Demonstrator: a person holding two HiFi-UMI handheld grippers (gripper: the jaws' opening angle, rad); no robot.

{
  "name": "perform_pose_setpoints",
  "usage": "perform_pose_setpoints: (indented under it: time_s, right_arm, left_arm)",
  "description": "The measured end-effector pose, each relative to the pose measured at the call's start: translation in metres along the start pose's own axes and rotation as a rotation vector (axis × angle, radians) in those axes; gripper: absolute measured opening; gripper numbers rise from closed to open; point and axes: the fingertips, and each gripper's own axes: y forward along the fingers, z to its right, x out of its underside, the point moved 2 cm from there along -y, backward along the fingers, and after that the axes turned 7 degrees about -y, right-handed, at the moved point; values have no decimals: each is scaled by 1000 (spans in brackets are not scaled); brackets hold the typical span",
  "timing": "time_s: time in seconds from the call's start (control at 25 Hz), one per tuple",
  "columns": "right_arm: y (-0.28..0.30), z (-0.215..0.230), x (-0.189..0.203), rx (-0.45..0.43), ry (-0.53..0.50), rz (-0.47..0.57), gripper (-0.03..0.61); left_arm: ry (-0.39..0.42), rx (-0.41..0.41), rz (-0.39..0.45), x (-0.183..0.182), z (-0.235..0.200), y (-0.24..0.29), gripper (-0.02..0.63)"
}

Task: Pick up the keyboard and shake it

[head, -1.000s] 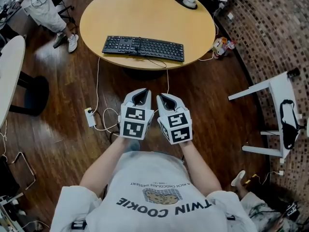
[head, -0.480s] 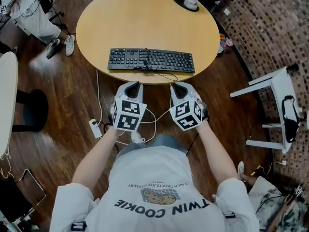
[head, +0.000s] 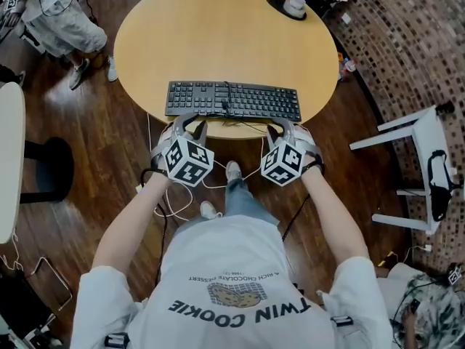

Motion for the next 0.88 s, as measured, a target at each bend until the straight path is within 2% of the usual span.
perform_pose_setpoints:
  time_s: [0.2, 0.4, 0.56, 0.72, 0.8, 0.88]
  right_arm:
    - [31, 4, 15, -36, -91, -51, 97]
    - [53, 1, 25, -59, -158, -95, 175]
    - [61, 5, 27, -9, -183, -120, 192]
    - [65, 12, 22, 19, -206, -126, 204]
    - [65, 13, 21, 35, -233, -136, 204]
    - [64, 13, 20, 55, -274, -151, 202]
  left_arm:
    - [197, 10, -80, 13, -5, 29, 138]
    - [397, 7, -149, 25, -1, 58, 171]
    - [456, 1, -196, 33, 3, 72, 192]
    - [493, -27, -203, 26, -3, 81, 201]
    - [546, -39, -208, 24, -2, 83, 198]
    - [619, -49, -228, 27, 2, 82, 158]
